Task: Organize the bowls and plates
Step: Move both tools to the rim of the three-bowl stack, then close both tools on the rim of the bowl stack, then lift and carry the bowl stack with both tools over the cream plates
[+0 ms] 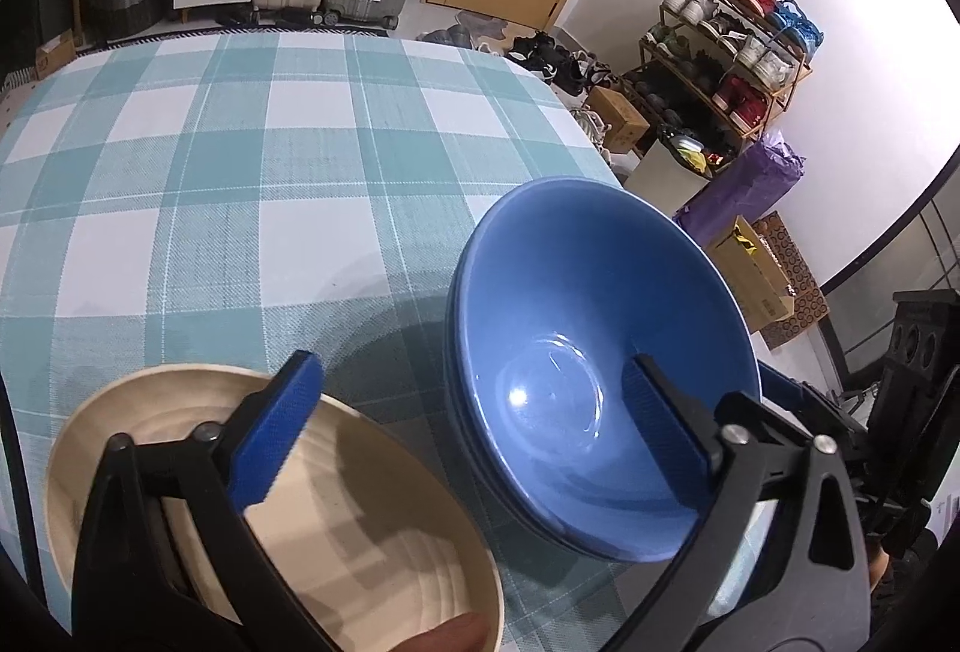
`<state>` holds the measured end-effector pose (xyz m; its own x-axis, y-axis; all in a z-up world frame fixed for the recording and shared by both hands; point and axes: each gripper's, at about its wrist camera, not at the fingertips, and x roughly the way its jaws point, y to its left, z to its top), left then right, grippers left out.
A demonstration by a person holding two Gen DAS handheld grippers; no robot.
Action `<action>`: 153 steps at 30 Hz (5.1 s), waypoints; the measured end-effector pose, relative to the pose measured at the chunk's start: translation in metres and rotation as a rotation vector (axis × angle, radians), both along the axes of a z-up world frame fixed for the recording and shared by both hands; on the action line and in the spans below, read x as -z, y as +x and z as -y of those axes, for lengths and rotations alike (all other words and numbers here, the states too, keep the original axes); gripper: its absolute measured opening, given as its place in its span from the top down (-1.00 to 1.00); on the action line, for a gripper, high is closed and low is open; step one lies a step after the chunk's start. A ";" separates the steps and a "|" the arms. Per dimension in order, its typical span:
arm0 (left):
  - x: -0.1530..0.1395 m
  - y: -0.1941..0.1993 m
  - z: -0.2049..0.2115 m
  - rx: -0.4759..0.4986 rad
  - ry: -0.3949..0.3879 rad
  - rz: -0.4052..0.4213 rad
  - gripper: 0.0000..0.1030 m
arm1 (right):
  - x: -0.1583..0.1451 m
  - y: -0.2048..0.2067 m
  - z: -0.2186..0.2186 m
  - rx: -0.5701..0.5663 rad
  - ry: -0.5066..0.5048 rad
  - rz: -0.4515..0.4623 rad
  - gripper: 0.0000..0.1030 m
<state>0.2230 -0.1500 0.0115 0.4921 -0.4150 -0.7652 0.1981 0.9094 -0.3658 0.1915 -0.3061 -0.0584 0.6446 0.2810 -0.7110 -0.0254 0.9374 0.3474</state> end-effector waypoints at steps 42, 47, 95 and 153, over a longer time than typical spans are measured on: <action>-0.020 -0.027 0.006 0.040 0.023 0.068 0.46 | -0.022 -0.012 -0.018 -0.005 -0.087 0.042 0.29; -0.033 -0.039 0.002 0.037 0.022 0.094 0.46 | -0.032 -0.022 -0.022 -0.006 -0.090 0.062 0.29; -0.141 -0.180 -0.111 -0.141 0.036 0.252 0.46 | -0.099 -0.068 -0.136 -0.176 -0.126 0.188 0.29; -0.042 -0.131 -0.165 -0.219 0.102 0.147 0.46 | -0.025 -0.014 -0.183 -0.263 -0.147 0.084 0.29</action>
